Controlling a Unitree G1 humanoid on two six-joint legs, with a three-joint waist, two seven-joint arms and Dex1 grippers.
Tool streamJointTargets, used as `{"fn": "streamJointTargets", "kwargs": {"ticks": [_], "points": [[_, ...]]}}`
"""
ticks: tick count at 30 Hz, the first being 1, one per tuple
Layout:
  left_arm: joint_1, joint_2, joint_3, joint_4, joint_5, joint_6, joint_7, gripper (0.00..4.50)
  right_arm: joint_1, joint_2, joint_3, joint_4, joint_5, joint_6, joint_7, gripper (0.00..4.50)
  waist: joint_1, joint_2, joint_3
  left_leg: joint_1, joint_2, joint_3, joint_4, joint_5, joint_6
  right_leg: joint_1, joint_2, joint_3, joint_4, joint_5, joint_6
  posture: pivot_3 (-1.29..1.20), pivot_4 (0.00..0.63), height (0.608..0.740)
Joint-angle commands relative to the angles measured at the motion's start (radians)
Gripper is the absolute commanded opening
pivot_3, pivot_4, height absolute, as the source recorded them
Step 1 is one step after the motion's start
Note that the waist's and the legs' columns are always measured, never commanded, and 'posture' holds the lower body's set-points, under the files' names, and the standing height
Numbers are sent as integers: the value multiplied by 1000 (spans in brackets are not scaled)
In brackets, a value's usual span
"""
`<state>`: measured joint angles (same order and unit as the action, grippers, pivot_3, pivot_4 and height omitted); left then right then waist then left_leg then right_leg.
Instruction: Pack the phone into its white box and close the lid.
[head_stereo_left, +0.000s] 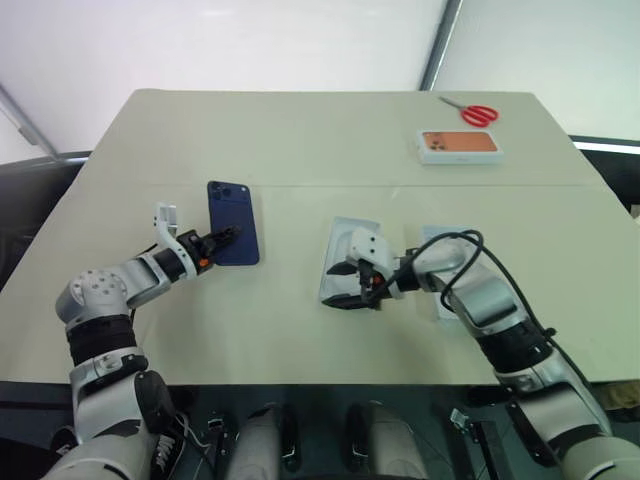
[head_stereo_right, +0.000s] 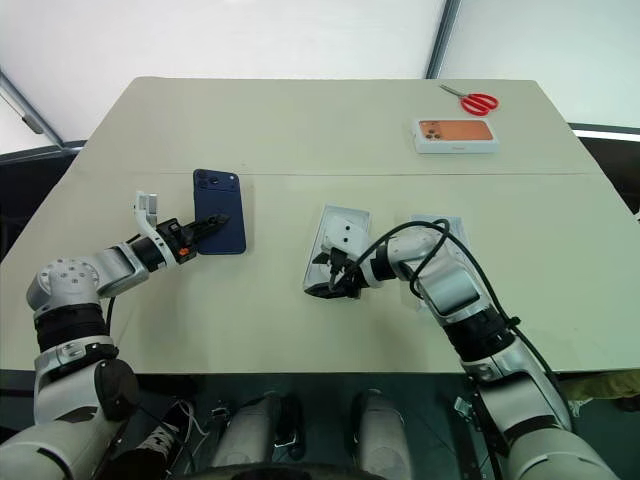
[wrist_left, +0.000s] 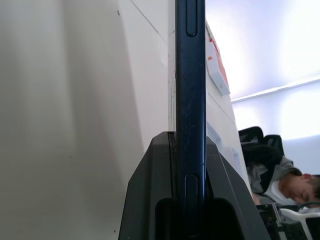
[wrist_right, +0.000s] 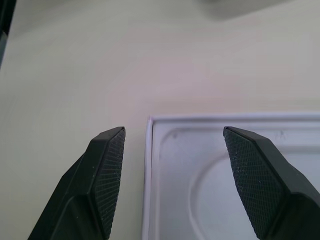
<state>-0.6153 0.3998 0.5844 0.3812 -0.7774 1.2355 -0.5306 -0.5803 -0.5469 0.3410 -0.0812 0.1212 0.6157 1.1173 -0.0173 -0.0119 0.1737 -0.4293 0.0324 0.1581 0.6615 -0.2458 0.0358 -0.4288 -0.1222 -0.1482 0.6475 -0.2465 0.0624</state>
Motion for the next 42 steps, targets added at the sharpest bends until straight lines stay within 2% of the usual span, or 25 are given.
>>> {"fn": "streamJointTargets", "kwargs": {"ticks": [1, 8, 11, 14, 25, 37, 40, 42], "points": [[-11, -2, 4, -46, -38, -18, 0, 0, 16, -34, -2, -66, -1, -6, -6, 3260, 3, -1, 1, 0, 0, 0, 0, 0, 0, 0, 0, 0, 0, 0, 0, 0, 150, 738], [-14, -18, -12, -66, -49, 3, 18, 0, 58, -88, 6, -85, -2, -15, -3, 3260, 6, -4, 3, -1, 0, 0, 0, 0, 0, 0, -1, 0, -1, 0, 0, 0, 150, 738], [-11, -17, -9, -66, -59, 11, 27, 0, 60, -97, 1, -75, -5, -20, -8, 2408, 6, -4, 3, -1, 0, 0, 0, 0, 0, 0, -1, 0, -1, 0, 0, 0, 150, 738], [-6, -17, -10, -72, -66, 12, 35, 0, 57, -102, 8, -76, -7, -26, -10, 967, 6, -4, 3, -1, 0, 0, 0, 0, 0, 0, -1, 0, -1, 0, 0, 0, 150, 738], [-18, -33, -9, -98, -90, 33, 68, 0, 46, -66, 24, -44, -18, -67, -35, 967, 5, -6, 4, -1, 0, 0, 0, 0, 0, 0, -1, -1, -1, 0, 0, 0, 150, 738], [-99, -67, 44, -94, -155, 45, 158, 0, -61, 127, 102, 145, -105, -200, -93, 967, -1, -7, 5, 0, 0, 0, 0, 0, 0, 0, 0, -1, 0, 0, 0, 0, 150, 738], [-102, -75, 46, -116, -176, 60, 181, 0, -65, 132, 99, 172, -121, -227, -95, 1957, 0, -7, 5, 0, 0, 0, 0, 0, 0, 0, 1, -1, 0, 0, 0, 0, 150, 738], [-101, -91, 47, -130, -195, 72, 197, 0, -67, 129, 94, 162, -124, -221, -93, 2932, 1, -7, 5, 0, 0, 0, 0, 0, 0, 1, 1, -1, 0, 0, 0, 0, 150, 738]]}}
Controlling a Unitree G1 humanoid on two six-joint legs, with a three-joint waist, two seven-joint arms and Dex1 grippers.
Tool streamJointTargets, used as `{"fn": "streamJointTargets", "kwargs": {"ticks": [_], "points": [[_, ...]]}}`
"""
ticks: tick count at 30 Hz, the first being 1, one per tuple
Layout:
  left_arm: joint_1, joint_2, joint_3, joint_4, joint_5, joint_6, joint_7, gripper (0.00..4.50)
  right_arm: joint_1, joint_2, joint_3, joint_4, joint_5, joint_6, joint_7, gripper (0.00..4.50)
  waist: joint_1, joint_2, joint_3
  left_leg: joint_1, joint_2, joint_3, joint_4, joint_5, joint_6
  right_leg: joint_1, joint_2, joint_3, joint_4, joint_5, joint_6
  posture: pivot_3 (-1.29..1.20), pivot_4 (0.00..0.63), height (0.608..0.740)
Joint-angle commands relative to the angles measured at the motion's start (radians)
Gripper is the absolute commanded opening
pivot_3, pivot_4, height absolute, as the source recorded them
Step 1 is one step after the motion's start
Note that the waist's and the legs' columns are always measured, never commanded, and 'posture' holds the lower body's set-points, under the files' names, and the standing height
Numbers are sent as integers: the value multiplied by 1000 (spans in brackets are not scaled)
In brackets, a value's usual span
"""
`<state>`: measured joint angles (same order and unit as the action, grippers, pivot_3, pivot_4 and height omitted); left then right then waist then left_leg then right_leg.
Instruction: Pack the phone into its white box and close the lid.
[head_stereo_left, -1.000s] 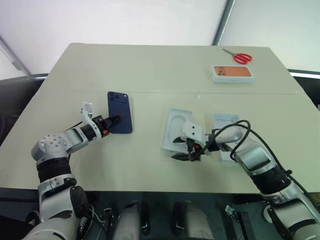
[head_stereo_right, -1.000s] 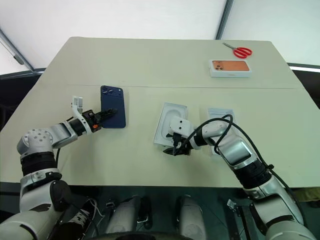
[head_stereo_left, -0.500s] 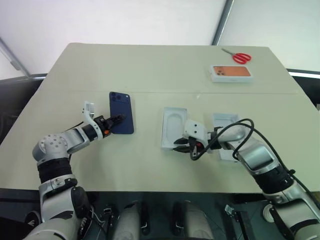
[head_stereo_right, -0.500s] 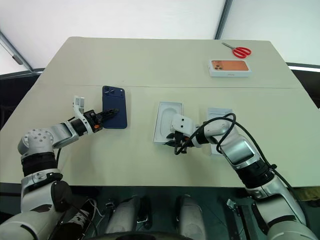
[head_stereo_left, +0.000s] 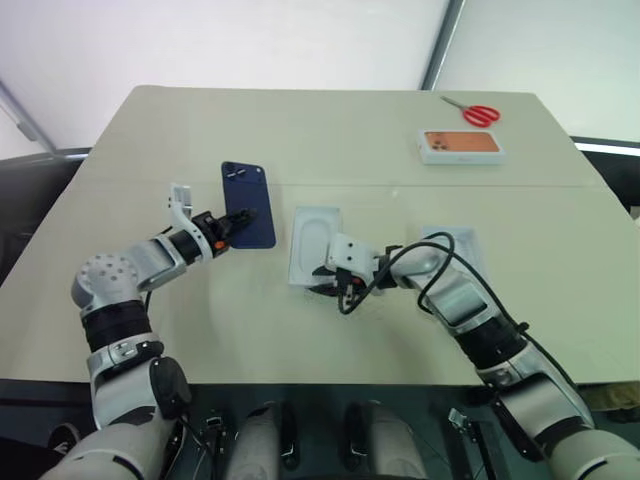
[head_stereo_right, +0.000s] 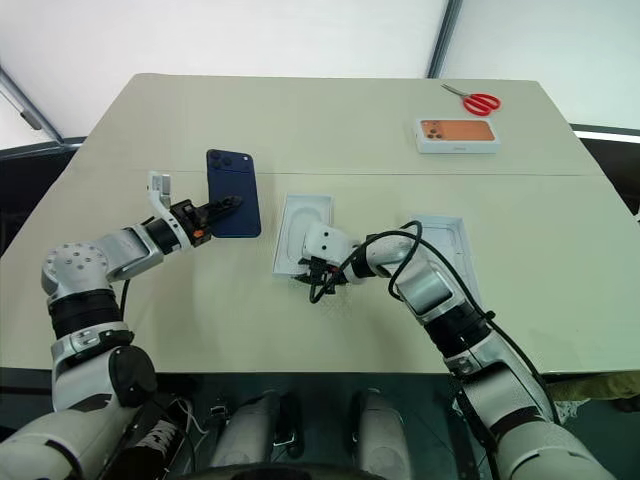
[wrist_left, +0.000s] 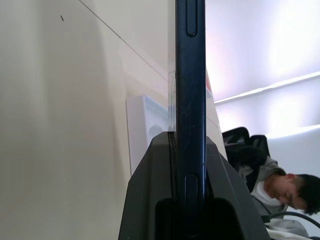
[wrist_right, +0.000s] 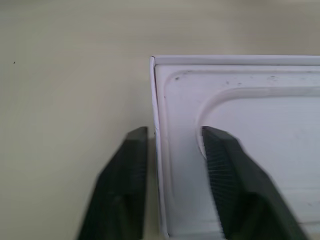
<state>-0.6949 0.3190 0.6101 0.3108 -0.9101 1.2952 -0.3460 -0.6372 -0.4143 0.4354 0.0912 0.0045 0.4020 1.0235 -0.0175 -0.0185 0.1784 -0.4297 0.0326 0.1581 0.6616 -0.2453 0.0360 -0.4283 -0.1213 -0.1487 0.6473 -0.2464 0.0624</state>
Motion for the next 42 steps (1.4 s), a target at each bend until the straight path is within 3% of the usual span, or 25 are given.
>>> {"fn": "streamJointTargets", "kwargs": {"ticks": [1, 6, 10, 14, 18, 20, 22, 26, 42], "points": [[-16, -23, 12, -75, -66, 14, 21, 0, -13, -2, -10, -25, 4, 3, 3, 3369, 3, 0, 0, 0, 0, 0, 0, 0, 0, 0, 0, 0, 0, 0, 0, 0, 150, 738], [-10, -96, -17, -114, -85, 21, 60, 0, -30, -9, -130, -130, 145, 143, 35, 3369, 6, -2, 3, 0, 0, 0, 1, 0, 0, 1, -1, 0, 0, 0, 0, 0, 150, 738], [-16, -135, -60, -112, -75, 21, 71, 0, -10, -129, -211, -190, 217, 203, 101, 3369, 9, -3, 4, 0, -1, -1, 1, 0, 0, 1, 0, 0, 0, 0, 0, 0, 150, 738], [-16, -154, -112, -72, -44, 0, 64, 0, 4, -241, -253, -137, 201, 175, 111, 3369, 7, -3, 5, 0, 0, -1, 1, 0, 0, 1, 0, 0, -1, 0, 0, 0, 150, 738], [-26, -158, -158, -15, -20, -17, 40, 0, -9, -266, -269, -65, 179, 142, 67, 3369, 4, -3, 5, 0, 0, 0, 1, 0, 0, 0, 0, 0, -1, 0, 0, 0, 150, 738], [-39, -158, -182, 24, -6, -22, 26, 987, -13, -250, -271, -63, 179, 143, 45, 3432, 4, -3, 5, 0, 0, 0, 0, 0, 0, 0, 0, 0, 0, 0, 0, 0, 150, 738], [-55, -160, -192, 60, 0, -26, 15, 1661, -11, -235, -266, -77, 184, 150, 32, 3432, 6, -3, 6, 0, 0, 0, 0, 0, 1, 0, 1, 0, 0, 0, 0, 0, 150, 738], [-73, -152, -222, 80, 16, -29, -10, 3686, -7, -223, -256, -82, 177, 142, 19, 3432, 7, -3, 6, -1, 0, 0, 1, 0, 0, 0, 0, 0, -1, 0, 0, 0, 150, 738], [-19, -62, -249, -128, -6, 42, -44, 3686, -60, -173, -232, 18, 146, 57, -1, 3432, 6, -2, 6, -1, 0, 0, 1, 1, 2, 0, 0, 0, 0, 0, 0, 0, 150, 738]]}}
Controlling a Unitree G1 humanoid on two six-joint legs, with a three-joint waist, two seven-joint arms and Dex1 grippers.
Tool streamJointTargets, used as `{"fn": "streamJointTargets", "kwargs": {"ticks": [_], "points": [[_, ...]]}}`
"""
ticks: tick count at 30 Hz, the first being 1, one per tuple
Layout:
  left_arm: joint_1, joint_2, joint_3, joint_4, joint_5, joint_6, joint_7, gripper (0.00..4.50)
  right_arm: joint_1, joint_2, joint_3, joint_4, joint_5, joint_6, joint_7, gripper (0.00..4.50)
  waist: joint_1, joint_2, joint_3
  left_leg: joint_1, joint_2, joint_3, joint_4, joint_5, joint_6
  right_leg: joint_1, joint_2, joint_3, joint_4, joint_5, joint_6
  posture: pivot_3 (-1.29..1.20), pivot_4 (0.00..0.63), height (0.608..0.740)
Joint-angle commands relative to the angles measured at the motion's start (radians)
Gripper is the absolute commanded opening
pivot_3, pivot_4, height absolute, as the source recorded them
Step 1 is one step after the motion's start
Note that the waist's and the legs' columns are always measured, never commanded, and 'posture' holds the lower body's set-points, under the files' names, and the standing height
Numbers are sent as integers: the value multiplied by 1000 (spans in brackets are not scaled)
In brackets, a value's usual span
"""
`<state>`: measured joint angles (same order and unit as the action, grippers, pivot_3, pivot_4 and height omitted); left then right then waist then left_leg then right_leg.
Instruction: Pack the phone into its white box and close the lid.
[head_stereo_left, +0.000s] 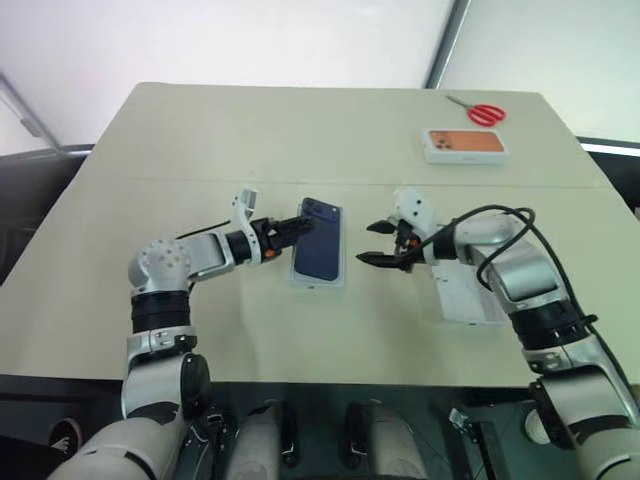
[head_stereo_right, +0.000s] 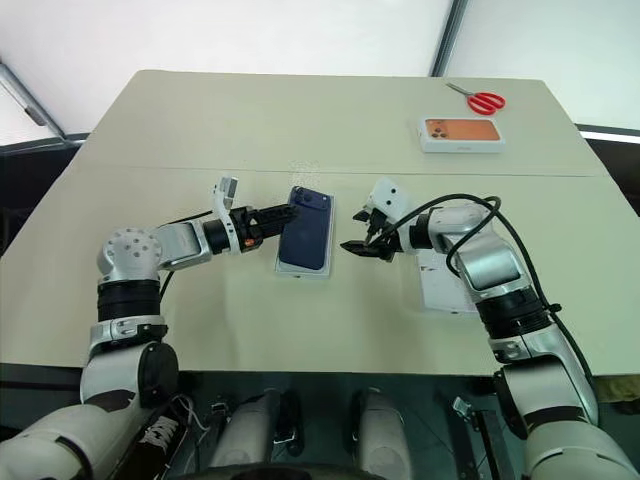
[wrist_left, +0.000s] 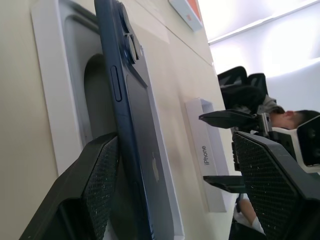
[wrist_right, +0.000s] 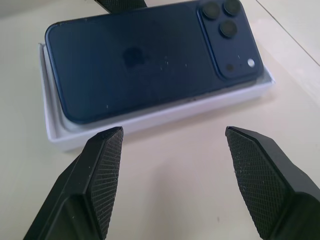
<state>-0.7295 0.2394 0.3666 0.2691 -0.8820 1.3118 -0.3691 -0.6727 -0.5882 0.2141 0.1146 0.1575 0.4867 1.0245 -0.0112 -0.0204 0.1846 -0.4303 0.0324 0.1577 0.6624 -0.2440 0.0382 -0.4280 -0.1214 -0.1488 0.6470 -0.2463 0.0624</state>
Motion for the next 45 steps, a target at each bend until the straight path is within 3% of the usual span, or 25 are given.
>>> {"fn": "streamJointTargets", "kwargs": {"ticks": [1, 6, 10, 11, 14, 17, 19, 24, 30, 45], "points": [[24, 22, -4, -107, -42, 34, -26, 3686, -26, 1, -7, 0, -11, -34, -3, 3432, -1, 0, 0, 0, 0, 0, 0, 0, 0, 0, 0, 0, 0, 0, 0, 0, 150, 738], [57, 49, 4, -182, -45, 39, -38, 3686, -34, 12, -7, 18, -18, -51, -8, 3432, -1, 0, 0, 0, 0, 0, 0, -1, -2, 0, 0, 0, 0, 0, 0, 0, 150, 738], [68, 109, -33, -172, 44, -68, -50, 3686, -44, 26, -6, 61, -45, -77, -40, 3432, -2, 0, 0, 0, 0, 0, 0, -1, -2, 0, 0, 0, 0, 0, 0, 0, 150, 738], [75, 123, -53, -163, 69, -97, -60, 3459, -46, 33, -8, 68, -44, -78, -43, 3432, -2, 0, 0, 0, 0, 0, 0, -1, -2, 0, 1, 0, 0, 0, 0, 0, 150, 738], [100, 162, -123, -152, 139, -162, -90, 2321, -48, 45, -7, 89, -50, -81, -62, 2546, -3, 1, 1, 0, 0, 0, 0, -1, -2, 0, 1, 0, 0, 0, 0, 0, 150, 738], [101, 166, -150, -135, 181, -203, -83, 672, -26, 37, 24, 84, -85, -118, -59, 930, 1, 2, 1, 0, 0, 0, 0, -1, -2, 0, 0, 0, 0, 0, 0, 0, 150, 738], [89, 156, -164, -109, 210, -217, -63, 0, -15, 46, 31, 81, -92, -116, -62, 17, 0, 2, 1, 0, 0, 0, 0, -1, -2, 0, 0, 0, 0, 0, 0, 0, 150, 738], [90, 148, -332, -86, 343, -305, -99, 0, 3, 67, 55, 78, -121, -125, -82, 17, -1, 2, 1, 0, 0, 0, 0, -1, -2, 0, 0, 0, 0, 0, 0, 0, 150, 738], [80, 86, -440, -111, 366, -309, -166, 0, 24, 68, 67, 50, -138, -137, -87, 17, 5, 2, 1, 0, -1, 0, 0, -1, -2, 0, -1, 0, 0, 0, 0, 0, 150, 738], [-90, -144, -516, 78, 460, -397, -248, 0, 149, -147, -37, 19, -131, -127, -17, 17, 27, 2, 1, -1, -1, 0, 2, -1, 2, 1, -2, -1, -1, 0, 0, 0, 150, 738]]}}
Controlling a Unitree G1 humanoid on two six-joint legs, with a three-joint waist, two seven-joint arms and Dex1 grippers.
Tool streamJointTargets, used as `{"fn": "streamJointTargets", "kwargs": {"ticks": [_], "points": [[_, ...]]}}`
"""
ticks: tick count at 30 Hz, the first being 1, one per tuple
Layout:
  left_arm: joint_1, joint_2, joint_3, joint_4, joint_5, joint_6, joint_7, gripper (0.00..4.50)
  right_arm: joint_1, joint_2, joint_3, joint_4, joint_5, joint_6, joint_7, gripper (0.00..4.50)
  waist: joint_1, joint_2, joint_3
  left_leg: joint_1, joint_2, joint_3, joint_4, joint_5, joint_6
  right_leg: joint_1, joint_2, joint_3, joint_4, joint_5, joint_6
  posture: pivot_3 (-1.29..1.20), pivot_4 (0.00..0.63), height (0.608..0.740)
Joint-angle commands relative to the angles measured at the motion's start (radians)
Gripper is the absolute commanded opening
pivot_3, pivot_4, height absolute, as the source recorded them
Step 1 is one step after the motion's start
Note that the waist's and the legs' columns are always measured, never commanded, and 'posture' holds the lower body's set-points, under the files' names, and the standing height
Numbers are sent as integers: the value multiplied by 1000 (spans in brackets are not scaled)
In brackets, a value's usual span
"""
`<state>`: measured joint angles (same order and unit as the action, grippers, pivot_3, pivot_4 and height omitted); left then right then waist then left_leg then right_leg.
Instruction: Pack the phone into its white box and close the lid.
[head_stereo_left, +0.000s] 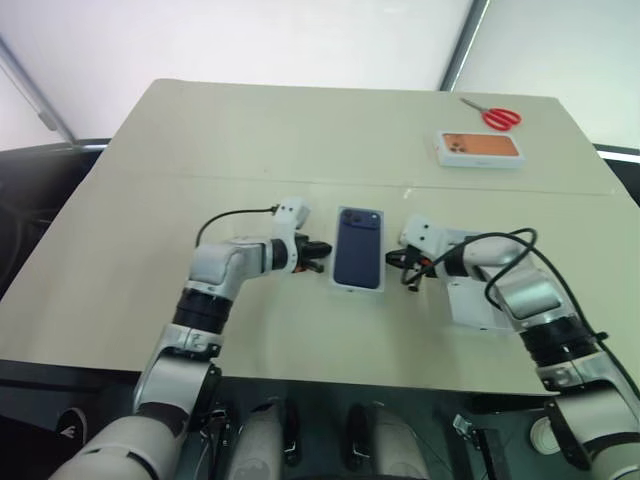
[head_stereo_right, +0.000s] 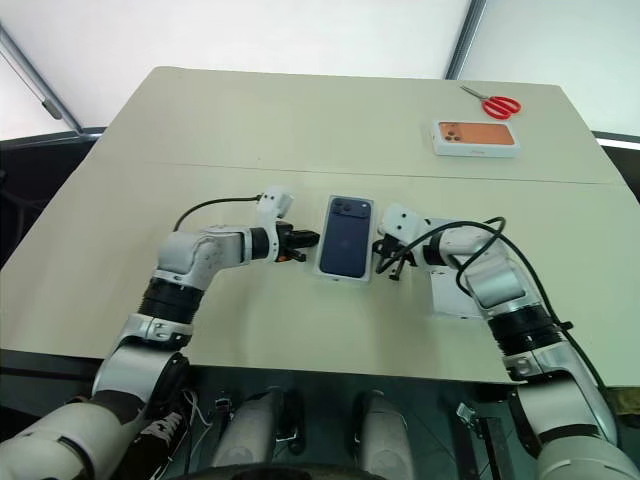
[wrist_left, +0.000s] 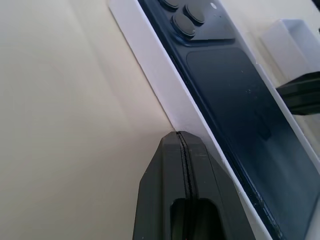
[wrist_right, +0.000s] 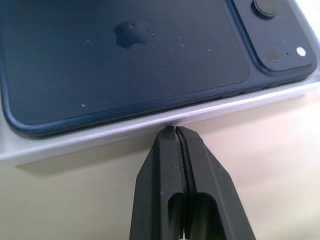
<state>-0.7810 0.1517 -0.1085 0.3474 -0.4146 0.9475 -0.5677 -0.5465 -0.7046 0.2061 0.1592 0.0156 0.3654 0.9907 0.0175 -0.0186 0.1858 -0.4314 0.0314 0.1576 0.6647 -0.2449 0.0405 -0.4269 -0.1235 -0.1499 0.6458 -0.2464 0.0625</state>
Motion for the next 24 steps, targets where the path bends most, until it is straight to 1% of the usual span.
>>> {"fn": "streamJointTargets", "kwargs": {"ticks": [1, 5, 7, 13, 20, 24], "points": [[-45, -68, -48, 11, 2, -44, -56, 0, 34, -48, -37, -30, 15, -2, 27, 17, -3, 0, 0, 0, 0, 0, 0, 0, 0, 0, 0, 0, 0, 0, 0, 0, 150, 738], [-75, -99, -59, 74, 33, -87, -75, 0, 57, -101, -71, -16, 20, -11, 45, 17, -4, 0, 0, 0, 0, 0, 0, 0, 0, 0, 1, 0, 0, 0, 0, 0, 150, 738], [-103, -121, -43, 125, 41, -101, -69, 0, 68, -126, -82, -1, 13, -30, 50, 17, -3, 0, 0, 0, 0, 0, 0, 0, 0, 0, 0, 0, 0, 0, 0, 0, 150, 738], [-152, -139, -27, 222, 74, -180, -83, 0, 61, -134, -84, 36, 6, -54, 51, 17, -5, 0, 0, 0, 1, 0, 0, 0, 1, 0, 0, -1, 0, 0, 0, 0, 150, 738], [-130, -110, -38, 178, 80, -163, -136, 0, 36, -121, -73, 89, -11, -95, 39, 17, -6, 0, 0, 0, 1, 0, 1, 0, 1, 0, 0, -1, 0, 0, 0, 0, 150, 738], [-105, -132, -39, 141, 74, -148, -126, 0, 2, -97, -67, 123, -15, -112, 29, 17, -8, 0, 0, 0, 1, 0, 1, 0, 1, 0, 0, -1, 0, 0, 0, 0, 150, 738]]}}
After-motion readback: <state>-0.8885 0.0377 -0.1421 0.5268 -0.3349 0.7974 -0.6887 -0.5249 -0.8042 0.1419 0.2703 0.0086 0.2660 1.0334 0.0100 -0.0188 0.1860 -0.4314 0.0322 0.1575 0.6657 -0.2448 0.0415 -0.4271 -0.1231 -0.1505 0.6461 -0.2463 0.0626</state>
